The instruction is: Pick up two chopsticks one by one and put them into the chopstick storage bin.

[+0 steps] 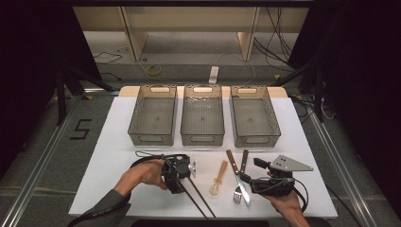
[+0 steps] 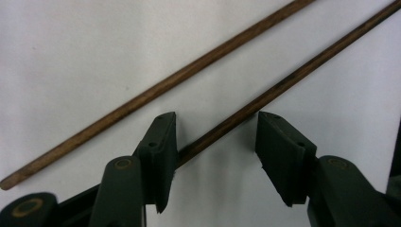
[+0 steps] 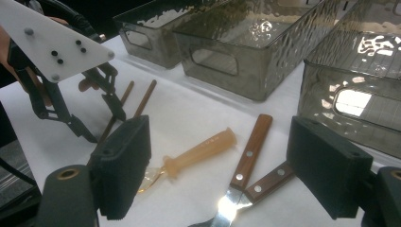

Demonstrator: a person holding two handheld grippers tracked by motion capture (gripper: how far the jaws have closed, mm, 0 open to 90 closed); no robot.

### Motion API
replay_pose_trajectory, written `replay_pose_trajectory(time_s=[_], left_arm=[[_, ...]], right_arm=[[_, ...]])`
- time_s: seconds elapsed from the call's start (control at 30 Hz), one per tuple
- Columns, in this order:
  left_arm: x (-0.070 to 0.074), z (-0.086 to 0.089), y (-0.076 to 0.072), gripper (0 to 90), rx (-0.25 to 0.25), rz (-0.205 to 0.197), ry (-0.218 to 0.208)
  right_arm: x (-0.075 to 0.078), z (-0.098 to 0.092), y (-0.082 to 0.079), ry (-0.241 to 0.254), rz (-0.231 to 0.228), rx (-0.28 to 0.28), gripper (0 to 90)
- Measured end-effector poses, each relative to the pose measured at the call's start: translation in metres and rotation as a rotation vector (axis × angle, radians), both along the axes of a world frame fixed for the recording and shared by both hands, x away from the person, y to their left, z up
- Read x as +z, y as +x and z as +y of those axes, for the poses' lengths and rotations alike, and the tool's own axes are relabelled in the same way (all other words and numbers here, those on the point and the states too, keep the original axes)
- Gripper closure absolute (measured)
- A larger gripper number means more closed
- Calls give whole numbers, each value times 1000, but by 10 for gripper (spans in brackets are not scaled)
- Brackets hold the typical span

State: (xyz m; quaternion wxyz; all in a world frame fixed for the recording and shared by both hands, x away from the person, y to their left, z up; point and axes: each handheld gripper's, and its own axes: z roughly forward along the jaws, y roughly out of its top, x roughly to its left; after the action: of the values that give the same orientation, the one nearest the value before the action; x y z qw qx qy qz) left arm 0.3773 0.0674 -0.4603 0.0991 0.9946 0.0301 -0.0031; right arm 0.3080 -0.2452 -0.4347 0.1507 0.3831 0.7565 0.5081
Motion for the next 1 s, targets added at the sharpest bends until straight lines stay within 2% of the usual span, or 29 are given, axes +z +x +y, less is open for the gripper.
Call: replay_pose_trajectory(time_s=[0.13,0.33,0.63,1.0], left_arm=[[0,-1,-2,481,-10,-12,13],[1,2,-3,542,-17,-8,32],[1,10,-6,627,-25,-2,21],[1,13,-11,673,-44,1,40]], right_arm=[[0,0,0,-5,2,1,236],[0,0,0,-6,3,1,237],[1,0,0,-9,4,-3,239],[0,1,1,-16,5,-1,240]])
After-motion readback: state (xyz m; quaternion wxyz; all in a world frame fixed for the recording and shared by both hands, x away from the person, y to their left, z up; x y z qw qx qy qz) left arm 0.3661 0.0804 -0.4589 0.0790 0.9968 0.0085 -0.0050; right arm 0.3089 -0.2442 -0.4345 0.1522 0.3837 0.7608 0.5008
